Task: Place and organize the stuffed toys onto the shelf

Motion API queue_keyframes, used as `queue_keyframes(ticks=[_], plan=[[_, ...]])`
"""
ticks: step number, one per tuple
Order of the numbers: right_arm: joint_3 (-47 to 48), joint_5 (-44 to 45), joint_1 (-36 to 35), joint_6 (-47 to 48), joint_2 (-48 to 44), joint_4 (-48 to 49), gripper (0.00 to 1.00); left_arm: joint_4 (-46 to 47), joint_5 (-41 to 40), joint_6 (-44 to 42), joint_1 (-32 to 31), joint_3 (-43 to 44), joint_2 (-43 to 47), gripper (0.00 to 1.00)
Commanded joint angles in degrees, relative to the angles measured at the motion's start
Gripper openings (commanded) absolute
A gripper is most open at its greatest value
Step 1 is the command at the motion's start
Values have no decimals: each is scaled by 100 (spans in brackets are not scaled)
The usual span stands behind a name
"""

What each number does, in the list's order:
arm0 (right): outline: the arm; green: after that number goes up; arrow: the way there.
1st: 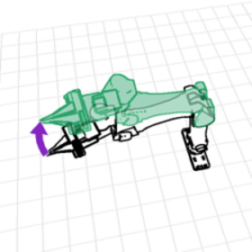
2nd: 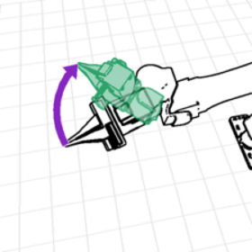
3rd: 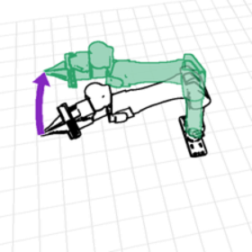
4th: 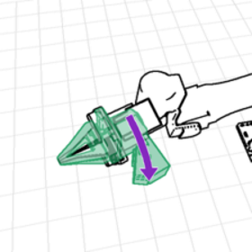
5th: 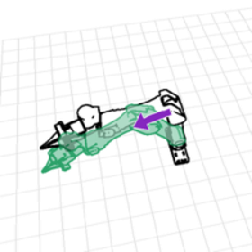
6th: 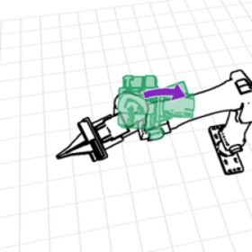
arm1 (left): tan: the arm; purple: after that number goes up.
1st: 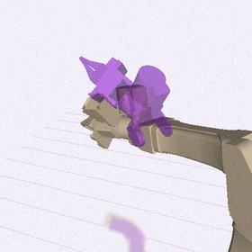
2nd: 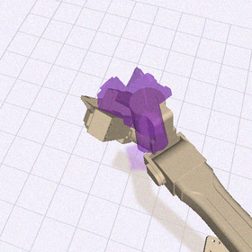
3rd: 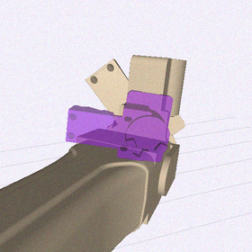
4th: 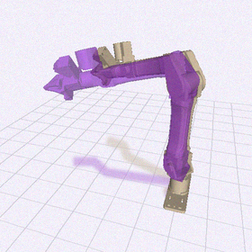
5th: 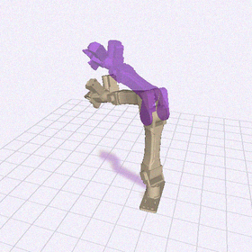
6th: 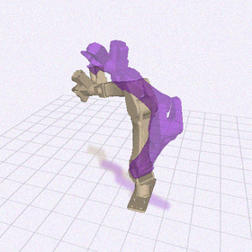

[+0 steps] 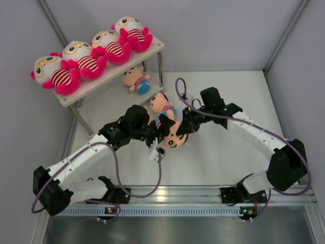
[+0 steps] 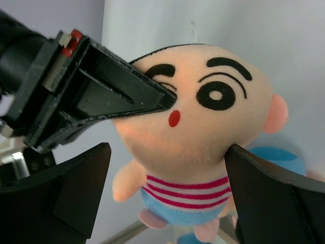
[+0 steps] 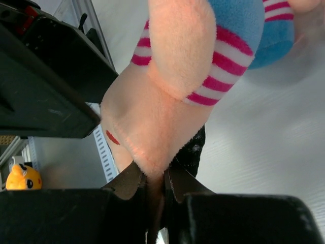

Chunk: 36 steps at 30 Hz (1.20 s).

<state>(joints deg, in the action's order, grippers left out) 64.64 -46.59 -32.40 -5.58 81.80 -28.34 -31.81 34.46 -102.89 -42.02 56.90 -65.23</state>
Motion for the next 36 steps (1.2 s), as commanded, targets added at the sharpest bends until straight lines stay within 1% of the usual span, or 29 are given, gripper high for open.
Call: queue_keyframes(ticks=[1, 4, 5, 7, 9, 14, 15, 22, 23, 24, 26, 27, 28, 32, 34, 35, 36], plan=[[304, -78, -91, 163, -182, 101, 0, 1246, -333, 1662, -78, 320, -147, 98], [294, -105, -91, 215, -173, 66, 0, 1283, -562, 2376, -78, 567, -341, 98], [303, -87, -91, 277, -173, 39, 0, 1248, -641, 2431, -78, 585, -402, 98], [330, -52, -99, 356, -226, -31, 0, 803, -799, 2248, -61, 733, -499, 98], [330, -17, -100, 461, -313, -128, 0, 624, -826, 2160, 18, 796, -631, 98], [321, -61, -170, 506, -393, -216, 0, 624, -695, 1448, 18, 673, -719, 98], [312, -78, -222, 688, -393, -225, 0, 624, -703, 1360, 10, 673, -745, 98], [268, -237, -258, 743, -498, -155, 0, 624, -511, 1078, -43, 638, -860, 98], [260, -254, -258, 743, -516, -128, 0, 624, -441, 1078, -52, 612, -842, 88], [259, -280, -258, 743, -525, -119, 0, 624, -370, 1061, -87, 594, -825, 74], [268, -324, -258, 699, -525, -32, 0, 624, -361, 1061, -148, 541, -816, 50], [260, -429, -258, 682, -525, 3, 0, 624, -378, 1052, -201, 532, -833, 14], [259, -474, -258, 664, -525, 38, 0, 615, -404, 1087, -219, 541, -859, 1], [224, -544, -258, 620, -595, 127, 0, 624, -379, 1376, -228, 672, -912, 0], [198, -439, -258, 603, -586, 136, 0, 632, -465, 1718, -228, 795, -965, 0], [198, -317, -258, 602, -586, 136, 7, 641, -571, 1937, -228, 857, -1009, 0], [181, -3, -240, 376, -586, 231, 17, 676, -728, 2697, -236, 1005, -1061, 0]])
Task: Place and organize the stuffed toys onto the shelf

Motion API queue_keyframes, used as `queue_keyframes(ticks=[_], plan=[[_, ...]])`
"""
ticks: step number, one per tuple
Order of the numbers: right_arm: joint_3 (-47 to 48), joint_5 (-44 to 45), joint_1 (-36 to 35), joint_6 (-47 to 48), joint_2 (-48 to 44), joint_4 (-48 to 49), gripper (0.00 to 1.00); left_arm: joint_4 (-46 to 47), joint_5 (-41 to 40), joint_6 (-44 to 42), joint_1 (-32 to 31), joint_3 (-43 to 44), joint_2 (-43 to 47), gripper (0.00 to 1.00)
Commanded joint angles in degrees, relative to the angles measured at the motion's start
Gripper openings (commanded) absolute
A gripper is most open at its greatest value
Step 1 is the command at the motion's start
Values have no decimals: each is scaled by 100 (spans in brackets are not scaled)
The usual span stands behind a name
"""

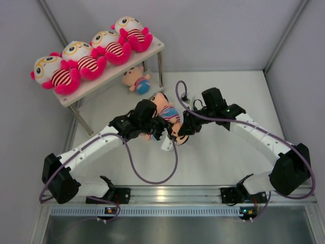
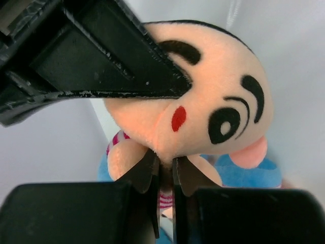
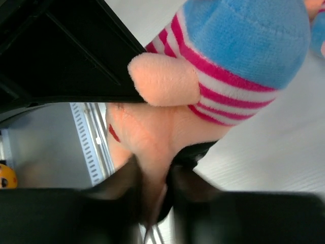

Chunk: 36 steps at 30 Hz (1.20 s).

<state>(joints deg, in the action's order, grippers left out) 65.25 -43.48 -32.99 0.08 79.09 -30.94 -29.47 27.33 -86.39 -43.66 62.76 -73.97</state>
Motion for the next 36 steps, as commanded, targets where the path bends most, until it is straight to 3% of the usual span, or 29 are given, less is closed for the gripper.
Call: queue_keyframes(ticks=[1, 3, 5, 7, 8, 11, 14, 17, 25, 29, 36], plan=[[32, -249, -138, -401, -315, 571, 48, 712, -583, 1628, -81, 482, -327, 0], [-196, -64, 108, -831, -411, 955, 74, 881, -1384, 2988, -73, 622, -520, 0], [-320, 398, 380, -1000, -534, 1125, 77, 1066, -2663, 3713, -38, 728, -644, 0], [-417, 813, 486, -1062, -736, 1151, 78, 1032, -3678, 5022, 76, 1053, -854, 0], [-434, 1163, 530, -1062, -789, 1134, 78, 910, -4840, 5792, 120, 1167, -934, 0], [-531, 1517, 540, -1089, -1061, 1186, 78, 61, -6384, 7234, 322, 1738, -1285, 0], [-654, 1641, 548, -1124, -1237, 1318, 78, -994, -6722, 8746, 900, 2659, -1619, 0], [-786, 1764, 540, -1098, -1387, 1354, 78, -1324, -6732, 9428, 1402, 2908, -1778, 0], [-927, 1861, 540, -1018, -1554, 1371, 77, -1315, -7110, 10158, 1729, 2355, -1813, 0], [-962, 1826, 548, -1045, -1581, 1415, 77, -1289, -6593, 10562, 2272, 2520, -2033, 0], [-979, 1808, 548, -1097, -1642, 1380, 77, -1175, -6144, 10810, 2546, 2873, -2735, 0]])
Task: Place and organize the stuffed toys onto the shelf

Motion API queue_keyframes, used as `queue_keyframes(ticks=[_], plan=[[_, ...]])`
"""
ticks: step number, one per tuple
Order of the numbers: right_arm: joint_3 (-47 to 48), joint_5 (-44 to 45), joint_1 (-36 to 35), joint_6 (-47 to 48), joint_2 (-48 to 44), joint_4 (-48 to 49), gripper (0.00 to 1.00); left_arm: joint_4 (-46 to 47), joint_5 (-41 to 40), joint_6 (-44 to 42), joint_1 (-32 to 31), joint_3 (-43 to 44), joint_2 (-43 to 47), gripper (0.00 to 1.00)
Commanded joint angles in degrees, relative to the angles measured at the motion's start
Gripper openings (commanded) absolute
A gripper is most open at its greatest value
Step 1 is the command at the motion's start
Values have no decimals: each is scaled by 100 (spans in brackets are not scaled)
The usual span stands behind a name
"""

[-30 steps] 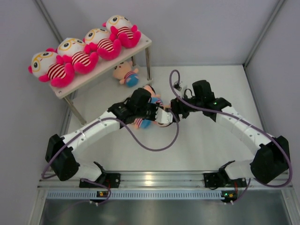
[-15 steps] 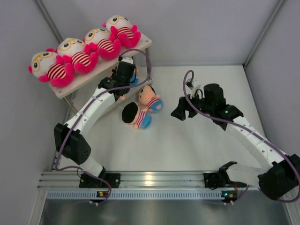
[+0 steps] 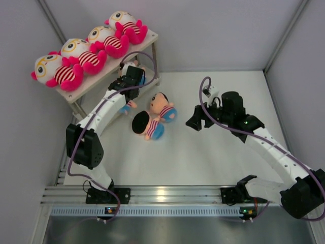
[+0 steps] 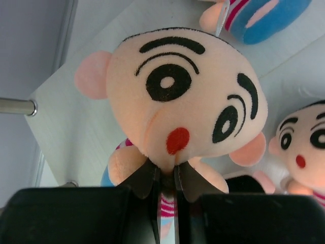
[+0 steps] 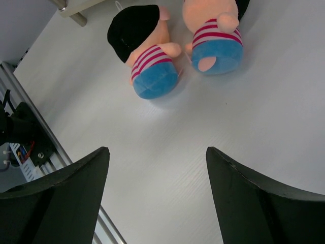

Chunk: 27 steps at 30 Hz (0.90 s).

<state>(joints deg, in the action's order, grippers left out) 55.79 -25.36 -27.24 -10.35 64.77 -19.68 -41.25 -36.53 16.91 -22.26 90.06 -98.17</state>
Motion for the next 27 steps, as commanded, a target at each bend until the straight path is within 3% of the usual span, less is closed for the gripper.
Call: queue_keyframes(ticks=[1, 7, 17, 21, 27], plan=[[-33, -4, -35, -38, -219, 220, 77, 38, 295, 419, 450, 152, -352, 0], [-68, 32, -27, 7, -316, 202, 77, 197, 1042, 24, 530, -111, -142, 0], [-103, -118, -123, -265, 79, 772, 76, 276, 1210, -109, 363, -411, 298, 0], [-200, -21, -456, -730, 404, 1518, 77, 250, 1368, -109, 249, -270, 447, 0], [-306, 619, -1344, -1653, 1124, 4012, 81, 48, 2097, 277, 126, 160, 922, 0]])
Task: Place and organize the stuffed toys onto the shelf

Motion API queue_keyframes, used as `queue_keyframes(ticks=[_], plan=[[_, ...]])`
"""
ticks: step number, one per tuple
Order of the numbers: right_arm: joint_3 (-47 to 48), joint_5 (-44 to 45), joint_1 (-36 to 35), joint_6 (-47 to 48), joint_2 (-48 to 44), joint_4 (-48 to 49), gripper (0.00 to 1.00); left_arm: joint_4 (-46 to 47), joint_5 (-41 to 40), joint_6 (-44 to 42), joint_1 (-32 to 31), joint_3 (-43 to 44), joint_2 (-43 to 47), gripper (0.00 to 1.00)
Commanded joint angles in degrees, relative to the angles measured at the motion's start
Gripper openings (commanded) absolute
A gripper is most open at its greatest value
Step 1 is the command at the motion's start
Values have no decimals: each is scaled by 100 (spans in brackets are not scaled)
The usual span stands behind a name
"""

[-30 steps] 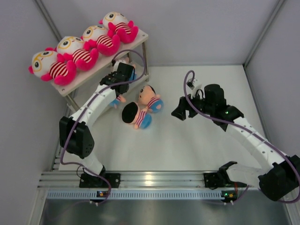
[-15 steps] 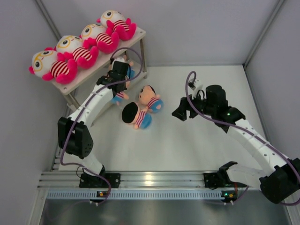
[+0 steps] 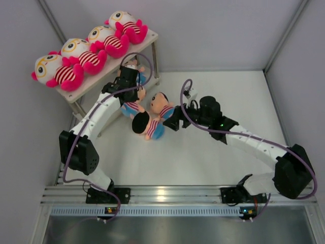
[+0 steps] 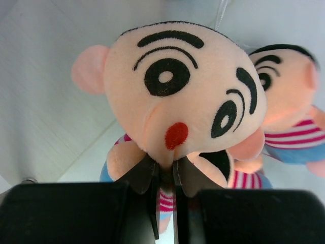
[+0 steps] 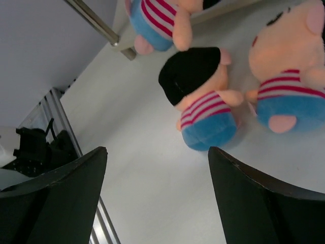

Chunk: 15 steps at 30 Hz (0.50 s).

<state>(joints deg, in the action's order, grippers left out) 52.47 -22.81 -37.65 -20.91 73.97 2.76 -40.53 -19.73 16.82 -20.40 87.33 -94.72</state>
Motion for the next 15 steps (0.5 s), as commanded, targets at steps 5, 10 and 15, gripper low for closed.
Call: queue_keyframes(ticks=[5, 10, 15], plan=[[525, 804, -656, -1598, 1460, 2967, 82, -192, 733, 586, -60, 443, 866, 0], [1334, 769, -726, -1724, 2435, 2994, 83, -192, 786, 630, -69, 416, 1016, 0], [1731, 488, -805, -1891, 2938, 3177, 84, -183, 813, 595, -69, 443, 1183, 0]])
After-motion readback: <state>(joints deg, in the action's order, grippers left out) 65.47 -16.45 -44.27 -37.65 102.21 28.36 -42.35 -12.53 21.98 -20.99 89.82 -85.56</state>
